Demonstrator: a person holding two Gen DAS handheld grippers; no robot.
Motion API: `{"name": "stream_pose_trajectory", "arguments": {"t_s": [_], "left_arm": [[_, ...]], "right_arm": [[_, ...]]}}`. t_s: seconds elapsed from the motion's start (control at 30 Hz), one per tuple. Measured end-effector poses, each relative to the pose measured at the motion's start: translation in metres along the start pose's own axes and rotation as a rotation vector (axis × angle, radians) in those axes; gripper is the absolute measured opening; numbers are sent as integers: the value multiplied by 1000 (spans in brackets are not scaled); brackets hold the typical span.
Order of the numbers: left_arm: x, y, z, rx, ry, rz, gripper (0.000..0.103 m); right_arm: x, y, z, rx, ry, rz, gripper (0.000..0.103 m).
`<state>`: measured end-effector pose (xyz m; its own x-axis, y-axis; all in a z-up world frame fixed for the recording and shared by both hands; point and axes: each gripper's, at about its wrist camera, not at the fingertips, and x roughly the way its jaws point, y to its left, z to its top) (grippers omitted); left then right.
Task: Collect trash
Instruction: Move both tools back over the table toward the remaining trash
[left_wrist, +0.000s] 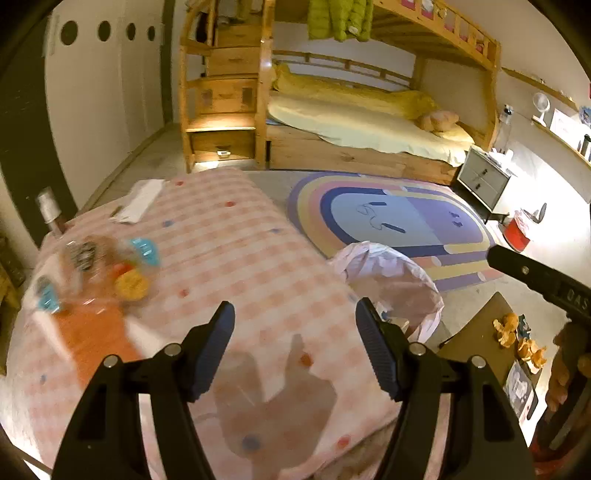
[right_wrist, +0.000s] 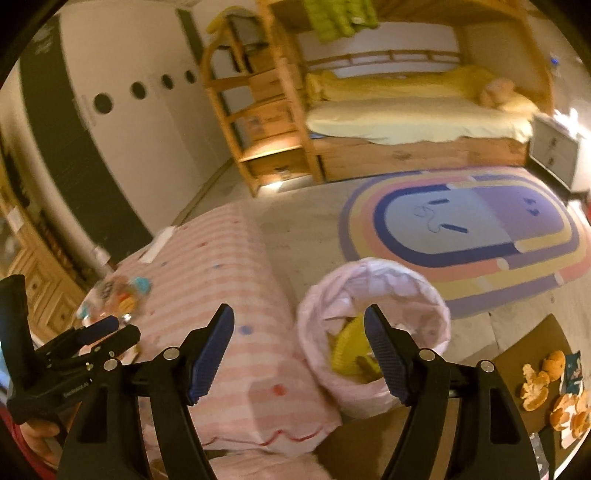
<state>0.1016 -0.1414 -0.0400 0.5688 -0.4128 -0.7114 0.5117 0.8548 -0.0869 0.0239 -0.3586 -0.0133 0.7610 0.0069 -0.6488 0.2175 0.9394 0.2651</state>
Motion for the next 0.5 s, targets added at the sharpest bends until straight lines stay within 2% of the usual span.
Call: {"name": "stream_pose_trajectory", "arguments": {"t_s": [0.3, 0.5], "left_arm": [[-55, 69, -47, -116, -20, 160, 70], [-82, 129, -75, -244, -28, 280, 72]], "right_arm": [[15, 101, -15, -198, 56, 100, 73], [37, 158, -28, -317, 95, 149, 73]]}}
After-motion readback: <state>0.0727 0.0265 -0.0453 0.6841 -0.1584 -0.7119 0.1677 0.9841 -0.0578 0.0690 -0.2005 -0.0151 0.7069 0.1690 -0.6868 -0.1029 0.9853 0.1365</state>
